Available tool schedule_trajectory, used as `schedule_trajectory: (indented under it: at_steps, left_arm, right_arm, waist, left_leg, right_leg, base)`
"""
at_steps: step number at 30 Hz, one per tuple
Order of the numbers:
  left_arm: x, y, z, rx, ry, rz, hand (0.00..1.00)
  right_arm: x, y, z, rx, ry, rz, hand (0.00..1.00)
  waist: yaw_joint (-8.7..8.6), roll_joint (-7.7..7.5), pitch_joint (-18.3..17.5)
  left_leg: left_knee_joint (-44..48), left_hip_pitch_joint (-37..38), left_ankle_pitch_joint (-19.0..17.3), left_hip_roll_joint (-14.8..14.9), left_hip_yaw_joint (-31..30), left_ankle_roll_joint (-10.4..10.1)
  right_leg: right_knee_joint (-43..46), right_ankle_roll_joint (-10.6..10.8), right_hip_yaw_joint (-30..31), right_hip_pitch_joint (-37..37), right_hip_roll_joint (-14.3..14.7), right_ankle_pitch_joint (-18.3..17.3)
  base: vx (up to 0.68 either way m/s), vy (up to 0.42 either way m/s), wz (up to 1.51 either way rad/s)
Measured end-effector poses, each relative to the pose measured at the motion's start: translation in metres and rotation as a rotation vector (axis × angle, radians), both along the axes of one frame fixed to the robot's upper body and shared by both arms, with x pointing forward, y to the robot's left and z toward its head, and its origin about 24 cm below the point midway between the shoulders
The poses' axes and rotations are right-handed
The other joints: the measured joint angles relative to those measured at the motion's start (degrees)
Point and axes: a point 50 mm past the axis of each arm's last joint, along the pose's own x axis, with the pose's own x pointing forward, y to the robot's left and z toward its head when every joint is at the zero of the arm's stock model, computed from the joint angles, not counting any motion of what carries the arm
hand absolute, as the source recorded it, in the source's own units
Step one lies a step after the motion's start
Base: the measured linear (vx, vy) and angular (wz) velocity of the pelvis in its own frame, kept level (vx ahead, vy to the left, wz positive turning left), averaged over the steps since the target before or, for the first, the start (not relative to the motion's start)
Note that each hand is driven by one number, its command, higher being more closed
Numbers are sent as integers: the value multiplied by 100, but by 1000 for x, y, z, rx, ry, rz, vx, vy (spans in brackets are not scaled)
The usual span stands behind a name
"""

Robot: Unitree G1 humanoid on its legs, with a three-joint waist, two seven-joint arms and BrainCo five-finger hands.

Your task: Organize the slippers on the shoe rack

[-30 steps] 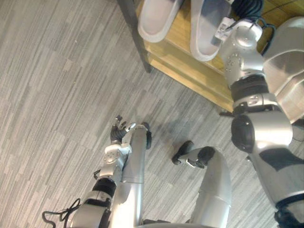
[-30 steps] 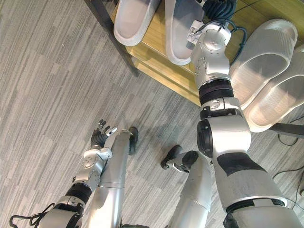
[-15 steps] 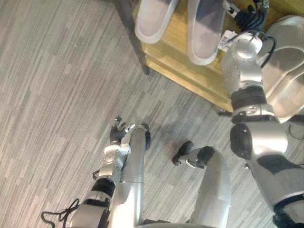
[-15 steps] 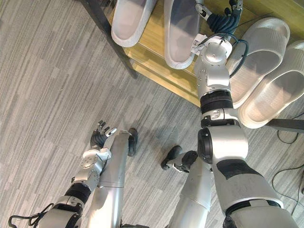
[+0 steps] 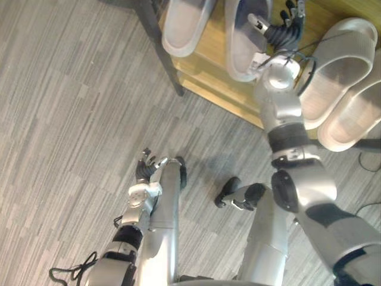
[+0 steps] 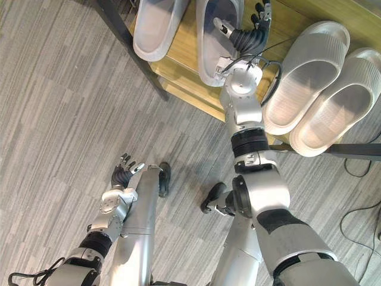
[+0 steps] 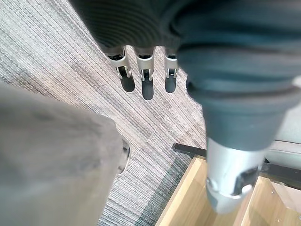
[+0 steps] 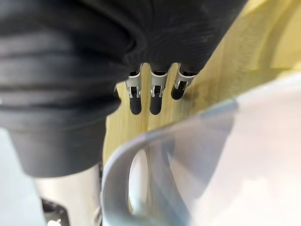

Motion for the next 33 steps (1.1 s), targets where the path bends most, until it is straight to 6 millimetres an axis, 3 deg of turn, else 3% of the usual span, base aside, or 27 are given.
schedule_trajectory:
  at_steps: [3,13,33]
  left_arm:
    - [-1,2,-4,-1,24,6,0]
    - [-4,3,-8,-2,52,20,0]
    - [-6,3,-12,16,68,32,0]
  right_arm:
    - [0,15,-14,27,32,43,0]
    - [-4,26,-34,103,49,98,0]
    - [-2,45,-43,426,73,295,0]
  waist:
    - [-5,-1,1]
    - [-21,-3,2]
    - [5,-7,-1]
  left_leg:
    - [-61,118,8,38,2,-15]
    - [-246,240,118,27,-42,-87]
    - [-763,354,432,4,-309,-311]
  right_leg:
    - [-62,-14,-8,98,46,16]
    - [-181,-29,-105,252,84,37]
    - [-532,-127,-421,462,221,95]
  base:
    - [11,4,-5]
    - [-4,2,2]
    - [-10,0,4]
